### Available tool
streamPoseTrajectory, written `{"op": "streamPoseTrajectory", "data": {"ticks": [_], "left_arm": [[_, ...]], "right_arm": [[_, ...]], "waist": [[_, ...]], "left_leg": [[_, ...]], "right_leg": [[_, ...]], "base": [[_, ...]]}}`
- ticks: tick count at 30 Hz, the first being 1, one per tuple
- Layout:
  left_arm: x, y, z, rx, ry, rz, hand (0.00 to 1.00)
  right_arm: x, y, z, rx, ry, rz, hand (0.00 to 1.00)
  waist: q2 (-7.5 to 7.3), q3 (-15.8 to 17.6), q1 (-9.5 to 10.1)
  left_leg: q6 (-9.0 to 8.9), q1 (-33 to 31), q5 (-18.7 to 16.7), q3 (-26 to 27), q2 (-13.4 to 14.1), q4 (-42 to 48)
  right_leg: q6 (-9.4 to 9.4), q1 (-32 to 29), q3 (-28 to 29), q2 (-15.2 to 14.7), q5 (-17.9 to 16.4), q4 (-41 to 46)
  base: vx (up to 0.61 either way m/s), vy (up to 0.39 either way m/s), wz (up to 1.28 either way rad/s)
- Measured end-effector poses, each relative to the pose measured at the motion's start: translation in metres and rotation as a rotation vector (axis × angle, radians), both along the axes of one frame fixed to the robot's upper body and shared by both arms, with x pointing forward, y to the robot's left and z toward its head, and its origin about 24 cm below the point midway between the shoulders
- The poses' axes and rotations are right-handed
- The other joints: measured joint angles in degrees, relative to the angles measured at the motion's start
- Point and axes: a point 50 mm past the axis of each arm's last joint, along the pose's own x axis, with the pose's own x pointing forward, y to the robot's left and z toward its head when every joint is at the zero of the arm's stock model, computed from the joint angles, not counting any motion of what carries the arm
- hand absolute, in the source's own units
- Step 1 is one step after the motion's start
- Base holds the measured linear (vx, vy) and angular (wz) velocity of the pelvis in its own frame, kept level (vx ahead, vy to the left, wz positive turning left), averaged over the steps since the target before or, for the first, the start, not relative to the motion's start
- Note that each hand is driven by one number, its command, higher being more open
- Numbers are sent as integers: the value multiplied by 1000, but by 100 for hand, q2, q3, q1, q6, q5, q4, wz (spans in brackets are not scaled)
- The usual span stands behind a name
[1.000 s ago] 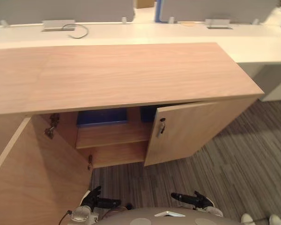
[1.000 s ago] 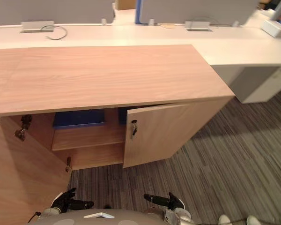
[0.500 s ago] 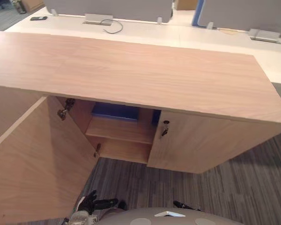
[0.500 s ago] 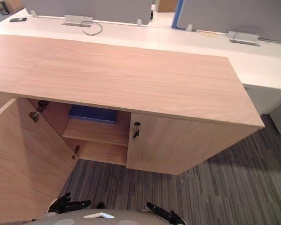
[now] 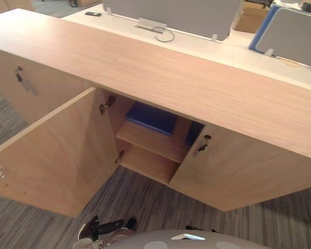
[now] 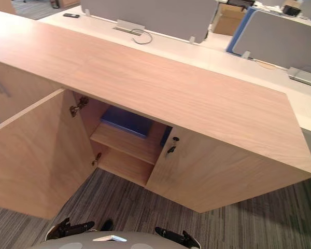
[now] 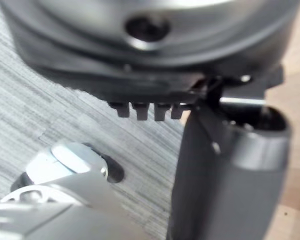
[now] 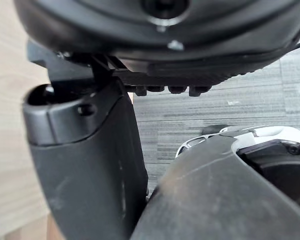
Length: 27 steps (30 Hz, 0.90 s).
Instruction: Walk over to the cabinet, pick up the folder, carry it to the office cabinet, place the folder inside the office cabinet, then close the office cabinet door
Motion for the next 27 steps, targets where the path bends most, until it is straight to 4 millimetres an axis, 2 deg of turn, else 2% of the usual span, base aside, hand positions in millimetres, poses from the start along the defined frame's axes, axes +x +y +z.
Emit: {"op": "streamPoseTrajectory", "data": {"ticks": [1,2,3,4,5,6,7,8,9,10,11,12,13,14,15,16,17,19,22,24,26,27], "left_arm": [[4,-2,1,-9,-26,19,100],[10,-3,3,-10,-54,18,100],[14,-4,4,-11,-70,16,100],[20,-5,5,-19,-90,30,100],[20,-8,4,-37,-98,75,100],[19,-12,3,-42,-97,94,100],[18,-13,2,-42,-93,93,100],[21,-19,2,-53,-93,66,100],[25,-20,2,-47,-98,35,100],[28,-20,3,-46,-102,22,100],[34,-13,6,-28,-113,-1,100],[35,-8,7,-16,-111,2,100],[31,-9,5,-21,-97,15,100],[22,-12,2,-34,-68,32,100],[21,-10,2,-29,-66,31,100],[19,-6,3,-18,-66,32,100],[20,-5,3,-19,-70,30,100],[22,-5,4,-30,-78,28,100],[15,-10,0,-58,-57,36,100],[0,-18,-5,-94,-14,67,100],[-14,-22,-8,-121,20,119,100],[-21,-17,-8,-131,26,176,100]], "right_arm": [[2,-2,1,-6,-7,3,100],[6,-3,1,-13,-18,8,100],[9,-5,2,-23,-24,26,100],[13,-10,3,-42,-30,48,100],[17,-15,5,-60,-42,63,100],[20,-20,6,-82,-42,95,100],[20,-23,7,-89,-43,99,100],[25,-34,10,-118,-57,107,100],[29,-32,10,-114,-63,110,100],[29,-30,9,-107,-57,113,100],[26,-18,6,-80,-44,122,100],[27,-16,6,-77,-47,138,100],[27,-20,7,-81,-47,140,100],[28,-25,8,-93,-49,131,100],[27,-25,8,-94,-46,127,100],[24,-24,7,-84,-40,125,100],[21,-24,7,-73,-39,112,100],[15,-29,6,-62,-34,51,100],[13,-38,8,-76,-36,-1,100],[9,-50,10,-101,-32,-43,100],[3,-58,11,-117,-26,-80,100],[-1,-61,12,-122,-24,-111,100]], "waist": [[40,47,-17],[71,131,-49],[29,241,-74],[146,352,-57],[232,388,-36],[361,390,-46],[442,392,-58],[687,391,-97],[674,422,-120],[642,421,-135],[370,379,-219],[326,397,-203],[431,428,-196],[507,493,-227],[518,503,-217],[450,451,-225],[450,448,-225],[462,453,-223],[603,448,-215],[748,389,-238],[835,367,-259],[827,372,-276]], "left_leg": [[32,-197,-113,60,-79,227],[130,-436,-255,344,-58,465],[118,-620,-292,702,-11,768],[139,-943,-454,1688,211,1628],[199,-1038,-639,2415,421,2170],[307,-1003,-1027,3337,703,2586],[369,-983,-1176,3753,873,2695],[580,-1003,-1349,4367,961,2591],[641,-1024,-1269,4205,745,2381],[667,-1007,-1118,4081,586,2129],[571,-816,-998,4039,282,1548],[633,-832,-1404,4563,592,2107],[608,-791,-1470,4707,923,2379],[478,-625,-1553,4660,928,2326],[500,-544,-1486,4667,806,2166],[563,-513,-1388,4610,610,1972],[591,-526,-1351,4521,499,1917],[625,-521,-1291,4347,330,1835],[615,-212,-837,4259,114,1057],[601,139,-333,4193,44,84],[523,404,-146,4198,43,-410],[514,531,-78,4187,44,-576]], "right_leg": [[-23,-8,-224,-36,-26,11],[-85,-16,-546,-82,-79,0],[-89,2,-771,-145,-88,18],[-96,11,-1018,-215,-93,142],[-59,8,-1128,-273,-73,215],[-37,-7,-1238,-370,-70,324],[-9,7,-1297,-399,-80,418],[111,-139,-1361,-423,-217,726],[89,-236,-1270,-458,-357,715],[56,-228,-1241,-451,-351,608],[-71,-152,-1194,-554,-196,242],[234,24,-1432,-662,8,148],[260,88,-1518,-619,7,236],[328,203,-1640,-621,-34,307],[317,199,-1646,-693,-22,270],[314,227,-1662,-751,-20,139],[330,316,-1749,-778,-11,22],[436,493,-1935,-804,100,-121],[444,481,-2009,-884,331,-71],[432,325,-2097,-953,456,188],[420,253,-2082,-980,448,438],[394,268,-2076,-983,429,532]], "base": [[-124,4,102],[-143,20,122],[-170,71,128],[-117,96,96],[-51,166,76],[28,151,52],[73,268,76],[9,261,85],[-18,236,98],[-63,147,115],[-3,108,119],[14,87,98],[84,120,67],[73,120,39],[86,188,51],[29,119,44],[46,111,65],[21,70,56],[-38,63,23],[-93,27,7],[-72,-18,-7],[-46,-38,-7]]}}
